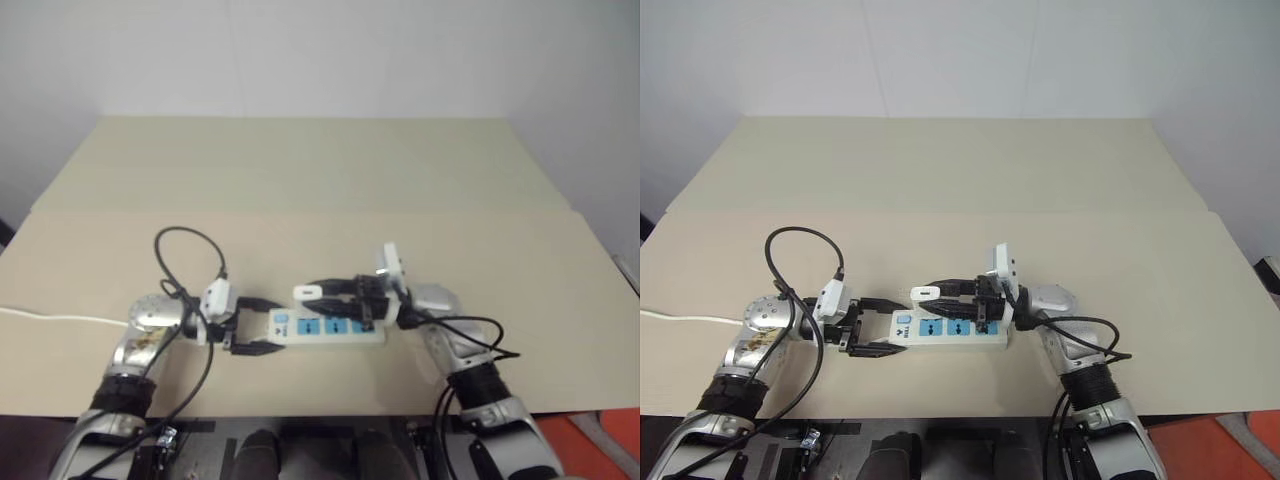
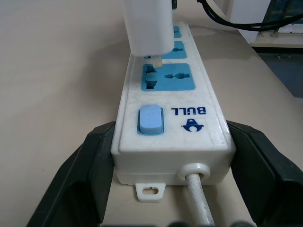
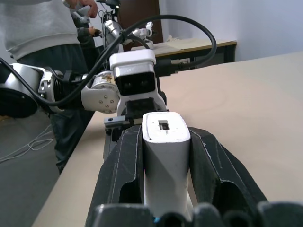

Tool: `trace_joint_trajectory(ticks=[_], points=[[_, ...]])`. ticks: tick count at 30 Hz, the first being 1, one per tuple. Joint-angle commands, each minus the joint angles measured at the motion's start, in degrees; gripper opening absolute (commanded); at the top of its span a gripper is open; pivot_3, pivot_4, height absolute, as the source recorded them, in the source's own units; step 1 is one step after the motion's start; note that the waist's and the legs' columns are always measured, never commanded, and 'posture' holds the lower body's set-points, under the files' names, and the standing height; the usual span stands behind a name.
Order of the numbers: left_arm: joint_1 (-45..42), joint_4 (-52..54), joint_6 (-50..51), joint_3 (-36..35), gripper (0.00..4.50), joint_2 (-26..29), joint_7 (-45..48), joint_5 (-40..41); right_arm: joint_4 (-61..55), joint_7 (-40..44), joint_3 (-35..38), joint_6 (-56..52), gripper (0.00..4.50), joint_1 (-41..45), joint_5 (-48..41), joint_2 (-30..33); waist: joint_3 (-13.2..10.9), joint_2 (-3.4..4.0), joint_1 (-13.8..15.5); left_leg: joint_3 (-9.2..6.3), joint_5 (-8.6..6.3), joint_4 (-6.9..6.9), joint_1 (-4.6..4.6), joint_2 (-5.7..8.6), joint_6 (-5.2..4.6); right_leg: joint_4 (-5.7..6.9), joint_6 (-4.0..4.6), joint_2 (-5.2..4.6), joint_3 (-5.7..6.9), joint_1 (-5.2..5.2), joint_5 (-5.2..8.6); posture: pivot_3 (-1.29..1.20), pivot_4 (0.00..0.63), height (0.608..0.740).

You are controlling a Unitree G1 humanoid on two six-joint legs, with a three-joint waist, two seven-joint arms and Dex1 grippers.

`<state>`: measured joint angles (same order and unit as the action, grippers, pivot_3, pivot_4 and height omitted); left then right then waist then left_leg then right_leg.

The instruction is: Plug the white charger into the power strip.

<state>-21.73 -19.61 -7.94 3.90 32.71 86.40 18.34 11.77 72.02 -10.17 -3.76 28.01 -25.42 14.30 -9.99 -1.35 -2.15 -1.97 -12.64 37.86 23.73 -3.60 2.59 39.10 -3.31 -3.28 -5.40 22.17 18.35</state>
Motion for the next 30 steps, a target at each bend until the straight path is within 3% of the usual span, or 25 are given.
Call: trace_joint_trajectory(ticks=[1,14,30], points=[[-0.31,0.18,-1.07,0.26,3.23,0.78,0.51,-0.20,0.99,1.34,0.63,3.83,1.12,1.06,0.28,-0.99,0.00,0.00,-0.09,0.00,0.00,0.00,0.00,0.00,0.00,0.00,0.00,0.00,0.00,0.00,0.00,0.00,0.150,0.740],[0.50,1.22,-0.69,0.60,3.23,0.24,-0.11,0.15,5.06,2.28,0.92,5.11,1.12,2.50,1.01,-2.15,0.00,0.00,-0.12,0.00,0.00,0.00,0.00,0.00,0.00,0.02,0.00,-0.01,0.00,0.00,0.00,0.00,0.150,0.740],[-0.38,0.53,-1.05,0.68,3.23,0.36,0.05,0.01,7.48,4.19,0.37,5.04,1.12,0.79,2.71,0.78,0.00,0.00,-0.02,0.00,0.00,0.00,-0.04,0.01,0.00,0.01,0.00,-0.01,0.00,-0.04,0.00,0.00,0.150,0.740]])
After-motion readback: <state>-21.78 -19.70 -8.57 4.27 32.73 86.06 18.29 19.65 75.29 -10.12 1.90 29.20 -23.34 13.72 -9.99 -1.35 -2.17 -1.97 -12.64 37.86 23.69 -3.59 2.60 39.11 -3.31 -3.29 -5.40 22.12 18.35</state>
